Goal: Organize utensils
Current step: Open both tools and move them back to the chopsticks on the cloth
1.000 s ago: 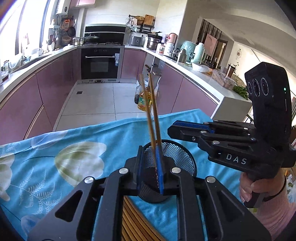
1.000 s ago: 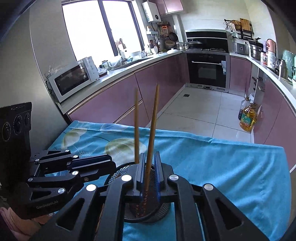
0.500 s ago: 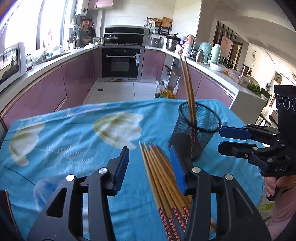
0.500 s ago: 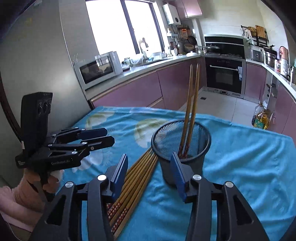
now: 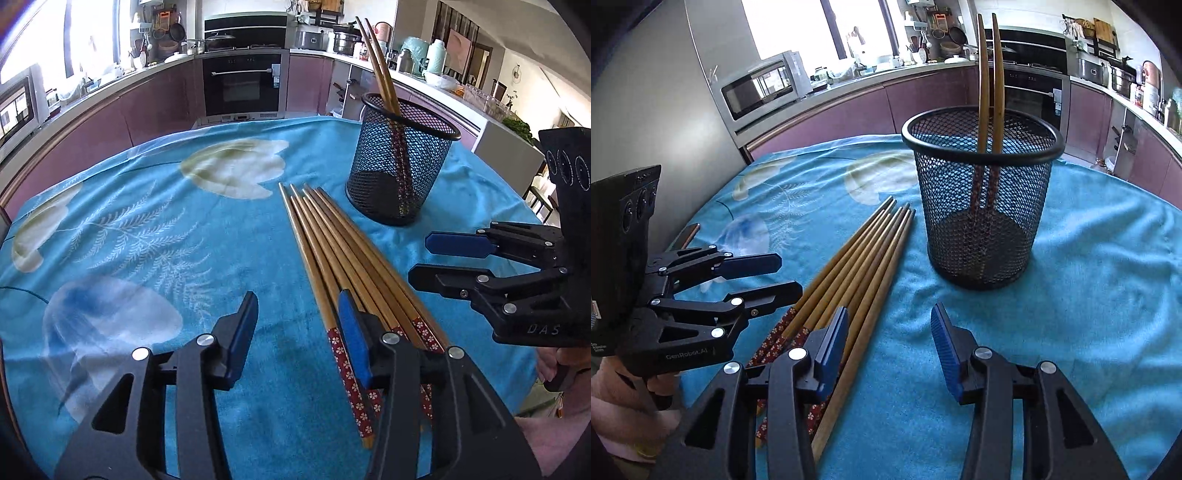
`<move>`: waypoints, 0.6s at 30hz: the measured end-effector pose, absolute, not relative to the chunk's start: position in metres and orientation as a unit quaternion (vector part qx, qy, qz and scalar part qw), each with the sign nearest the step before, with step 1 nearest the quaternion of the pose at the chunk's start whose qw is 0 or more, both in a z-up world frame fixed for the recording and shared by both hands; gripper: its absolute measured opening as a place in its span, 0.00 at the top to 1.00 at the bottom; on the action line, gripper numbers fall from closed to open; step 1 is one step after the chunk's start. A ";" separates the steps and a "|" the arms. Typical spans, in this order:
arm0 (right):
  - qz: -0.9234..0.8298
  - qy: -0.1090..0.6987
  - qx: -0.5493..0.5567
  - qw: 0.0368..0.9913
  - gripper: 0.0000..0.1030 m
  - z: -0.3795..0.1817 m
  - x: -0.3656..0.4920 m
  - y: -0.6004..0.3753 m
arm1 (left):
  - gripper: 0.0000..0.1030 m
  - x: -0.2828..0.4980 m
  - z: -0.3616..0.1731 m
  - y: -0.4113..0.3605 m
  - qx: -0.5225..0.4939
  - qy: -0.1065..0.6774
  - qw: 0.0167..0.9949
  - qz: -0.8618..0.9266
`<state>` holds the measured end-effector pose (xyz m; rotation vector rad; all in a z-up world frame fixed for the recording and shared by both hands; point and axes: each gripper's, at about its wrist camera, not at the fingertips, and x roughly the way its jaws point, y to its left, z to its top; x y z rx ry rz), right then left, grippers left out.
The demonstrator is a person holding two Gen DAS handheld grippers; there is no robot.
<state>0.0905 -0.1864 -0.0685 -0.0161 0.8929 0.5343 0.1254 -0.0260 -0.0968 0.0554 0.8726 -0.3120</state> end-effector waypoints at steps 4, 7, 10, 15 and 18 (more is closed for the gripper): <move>0.249 0.429 -0.014 0.868 0.58 -0.071 0.088 -0.185 | 0.58 0.127 -0.099 -0.027 0.024 0.425 0.892 -0.150; 0.244 0.429 -0.025 0.869 0.59 -0.073 0.088 -0.182 | 0.59 0.129 -0.101 -0.025 0.020 0.429 0.891 -0.149; 0.236 0.431 -0.035 0.870 0.61 -0.075 0.089 -0.178 | 0.59 0.130 -0.102 -0.024 0.017 0.430 0.890 -0.151; 0.233 0.433 -0.036 0.870 0.62 -0.076 0.093 -0.175 | 0.62 0.131 -0.102 -0.024 0.017 0.430 0.890 -0.153; 0.226 0.433 -0.040 0.872 0.63 -0.076 0.094 -0.174 | 0.64 0.131 -0.104 -0.022 0.012 0.430 0.889 -0.156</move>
